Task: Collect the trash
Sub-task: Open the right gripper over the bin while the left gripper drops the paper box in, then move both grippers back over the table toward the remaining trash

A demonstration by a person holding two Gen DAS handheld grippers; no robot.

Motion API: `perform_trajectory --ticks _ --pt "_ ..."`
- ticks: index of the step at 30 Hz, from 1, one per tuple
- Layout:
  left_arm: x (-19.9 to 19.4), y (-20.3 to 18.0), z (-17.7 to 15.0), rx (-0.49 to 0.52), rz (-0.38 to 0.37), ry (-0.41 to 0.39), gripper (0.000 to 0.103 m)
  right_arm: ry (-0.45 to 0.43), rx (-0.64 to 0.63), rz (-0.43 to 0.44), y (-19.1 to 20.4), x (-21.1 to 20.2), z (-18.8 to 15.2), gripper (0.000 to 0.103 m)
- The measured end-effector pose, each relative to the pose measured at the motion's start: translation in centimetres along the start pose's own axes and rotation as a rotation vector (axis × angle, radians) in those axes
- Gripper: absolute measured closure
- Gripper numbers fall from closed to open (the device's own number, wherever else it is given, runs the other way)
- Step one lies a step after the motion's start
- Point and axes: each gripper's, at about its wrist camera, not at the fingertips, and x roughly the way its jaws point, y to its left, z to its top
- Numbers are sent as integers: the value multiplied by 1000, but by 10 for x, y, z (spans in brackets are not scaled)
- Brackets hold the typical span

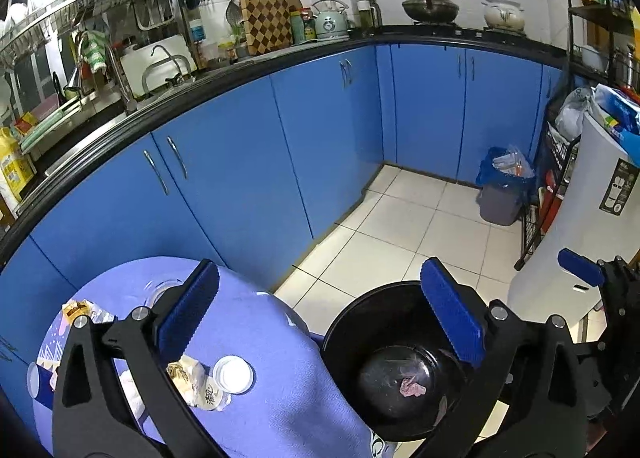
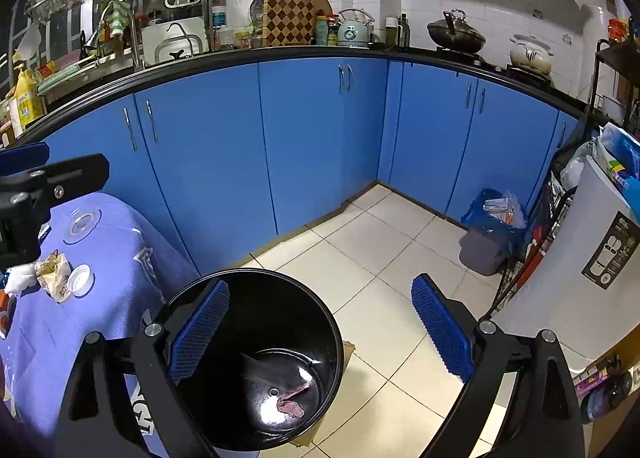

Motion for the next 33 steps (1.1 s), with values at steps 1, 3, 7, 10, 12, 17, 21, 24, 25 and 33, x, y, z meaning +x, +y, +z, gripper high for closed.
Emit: perform_trajectory --ticks 1,3,7,10,12,17,21,24,25,33 --pt "0 2 -1 -4 -1 3 4 -1 0 0 0 0 0 13" --pt "2 3 -2 -10 0 13 4 -3 1 -1 0 -2 0 13" --pt "2 6 -5 -13 2 26 4 -6 5 2 1 -5 1 13" --pt "-2 9 -6 -18 1 22 4 -7 2 1 5 -8 3 13" --pt "-6 11 -5 -24 -1 18 4 -11 -4 -1 9 -11 5 13" --pt "-15 20 -5 -38 -6 8 4 -24 -21 -5 16 -21 11 13" --pt "-26 30 -6 -51 -5 -5 4 -35 -37 -5 26 -30 17 13" --pt "-34 40 -4 -67 -3 -16 4 -48 -56 -5 36 -38 22 13" --pt "-37 44 -4 -73 -2 -21 4 -52 -62 -5 39 -41 24 13" --pt "-70 85 -12 -122 18 -61 4 -85 -111 20 78 -64 37 13"
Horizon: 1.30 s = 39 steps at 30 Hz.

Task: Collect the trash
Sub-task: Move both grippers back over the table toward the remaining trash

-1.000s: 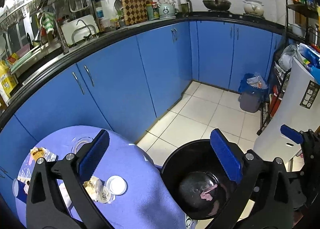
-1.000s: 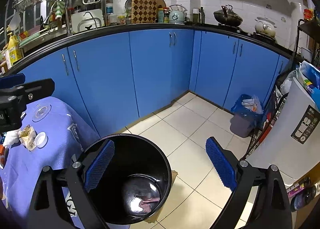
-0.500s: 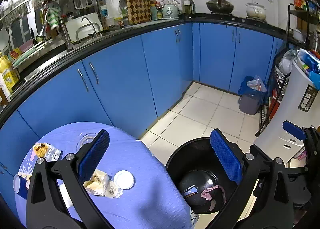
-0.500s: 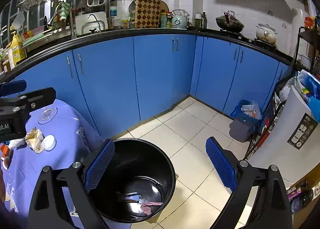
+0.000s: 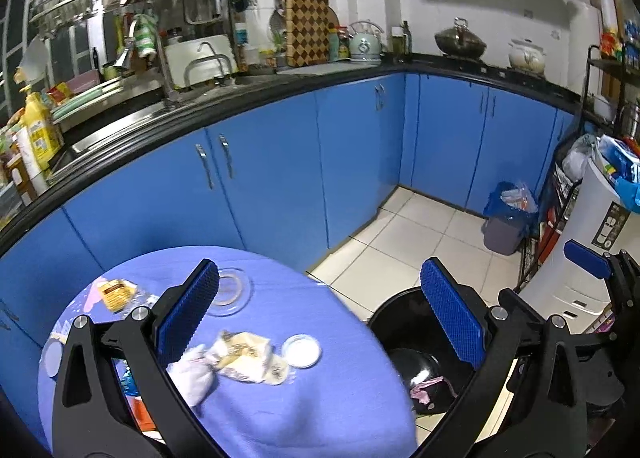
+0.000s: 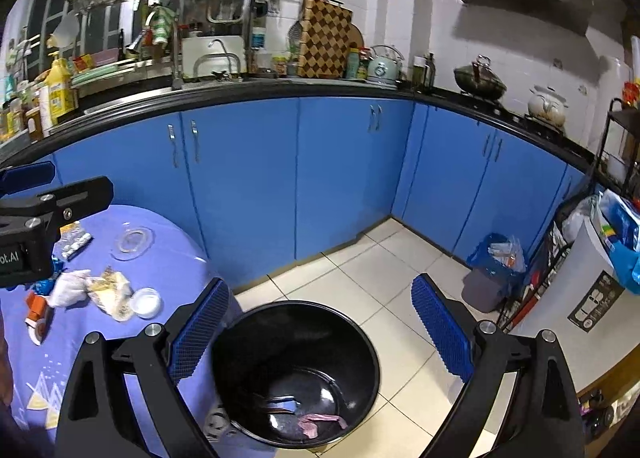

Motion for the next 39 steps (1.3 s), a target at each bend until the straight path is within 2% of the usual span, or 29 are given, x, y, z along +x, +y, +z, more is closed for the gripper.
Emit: perform_trajectory --ticks 9,16,20,27,31,33,39 --pt "-32 64 -16 -76 53 -14 4 -15 -67 58 60 -18 8 13" --pt "-56 116 -41 -125 105 -9 4 -10 -111 106 106 -29 5 13" --pt "-62 146 -62 -142 149 20 4 8 -132 141 131 -30 -1 13" --pt "-58 193 -104 -203 182 102 4 60 -167 208 179 -18 -12 13" --pt "-50 207 -126 -231 179 151 4 85 -207 214 204 -8 -20 13" --pt "-43 208 -133 -231 168 176 4 95 -230 191 216 -2 -26 13" --pt "-18 196 -148 -175 146 233 4 150 -226 155 221 20 -34 13"
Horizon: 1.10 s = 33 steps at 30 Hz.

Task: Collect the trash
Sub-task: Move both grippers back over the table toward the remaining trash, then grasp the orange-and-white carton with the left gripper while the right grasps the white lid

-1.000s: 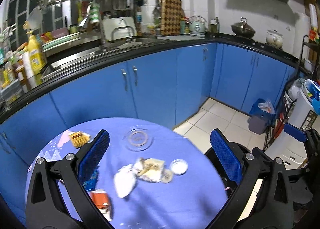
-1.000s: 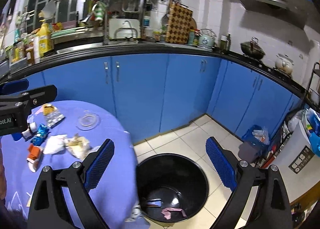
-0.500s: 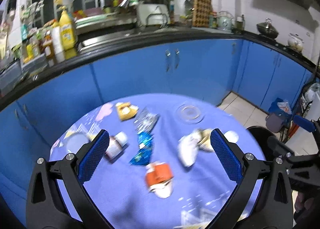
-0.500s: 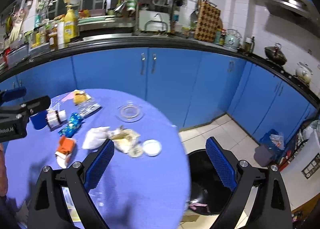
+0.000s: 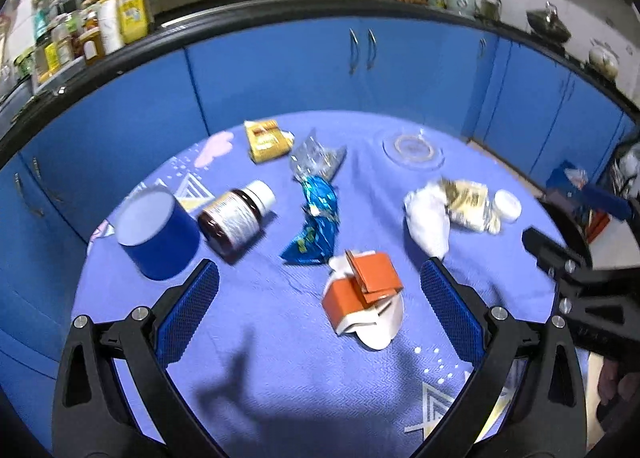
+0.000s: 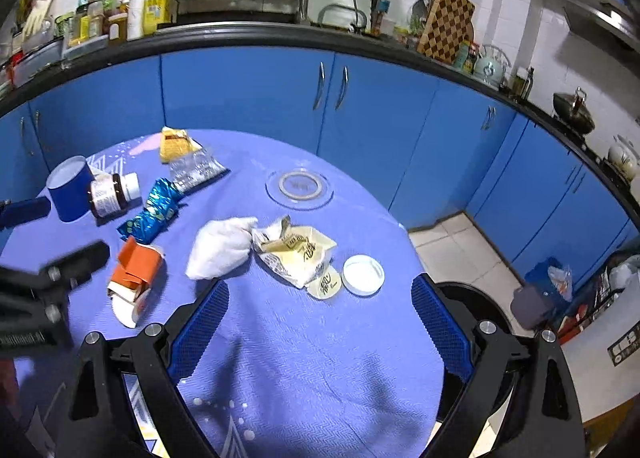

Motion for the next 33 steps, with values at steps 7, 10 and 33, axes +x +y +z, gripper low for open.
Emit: perform_trajectory --ticks 7,10,33 --pt "35 -4 -5 9 -2 82 4 48 35 -8 -11 24 0 13" --pt "46 -2 -8 14 -6 104 4 69 55 -10 -18 37 0 13" --pt "68 6 -8 -10 -65 124 69 152 140 3 -49 90 -4 13"
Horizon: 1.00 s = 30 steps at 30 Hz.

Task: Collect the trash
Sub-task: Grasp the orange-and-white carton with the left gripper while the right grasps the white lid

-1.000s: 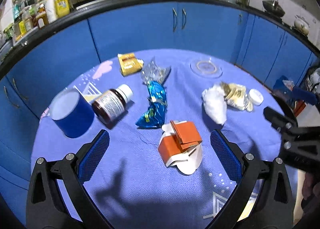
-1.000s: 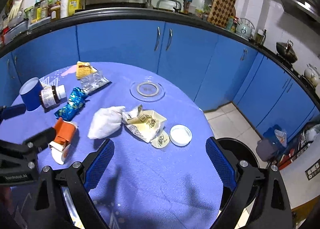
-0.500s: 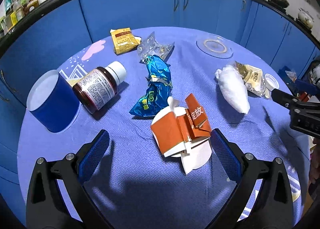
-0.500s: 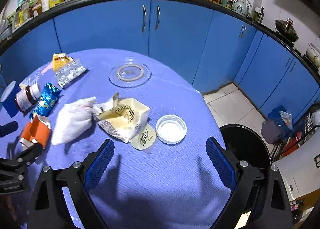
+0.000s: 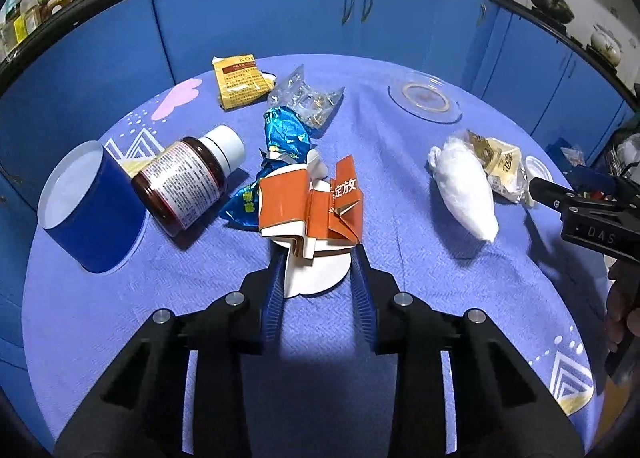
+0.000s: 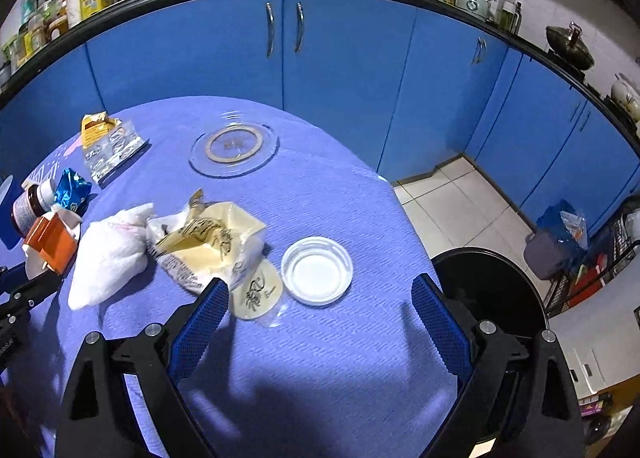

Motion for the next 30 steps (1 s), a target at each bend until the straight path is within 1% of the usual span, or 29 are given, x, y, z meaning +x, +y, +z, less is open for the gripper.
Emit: perform_trajectory --ticks 7,8,10,12,14,20,21,22,23,26,30 --pt "-6 0 7 -13 12 -28 70 -15 2 -2 -7 6 3 13" --pt "-8 -1 8 -14 13 -35 70 -20 1 -1 -8 6 3 15" --pt "-9 -1 11 -15 18 -45 70 -19 -9 2 -9 8 3 25" --pt "-10 -1 14 -20 18 -52 70 0 -9 15 -10 13 2 44" --pt "-10 -3 17 -22 18 -53 70 2 0 34 -12 15 0 46" --pt "-9 -9 22 -19 11 -51 70 13 41 87 -20 17 -3 46" --pt "-10 -9 22 -19 10 -51 70 13 34 87 -20 16 -3 48" --pt "-10 -11 22 -18 9 -51 70 10 27 95 -19 14 -3 54" --pt "-10 -12 23 -17 8 -51 70 5 17 103 -19 13 -4 64" --pt "-13 -14 23 -12 9 -59 70 -3 -22 89 -12 8 -7 65" --pt "-17 -15 23 -11 7 -66 71 -23 -36 83 -9 -1 -11 65"
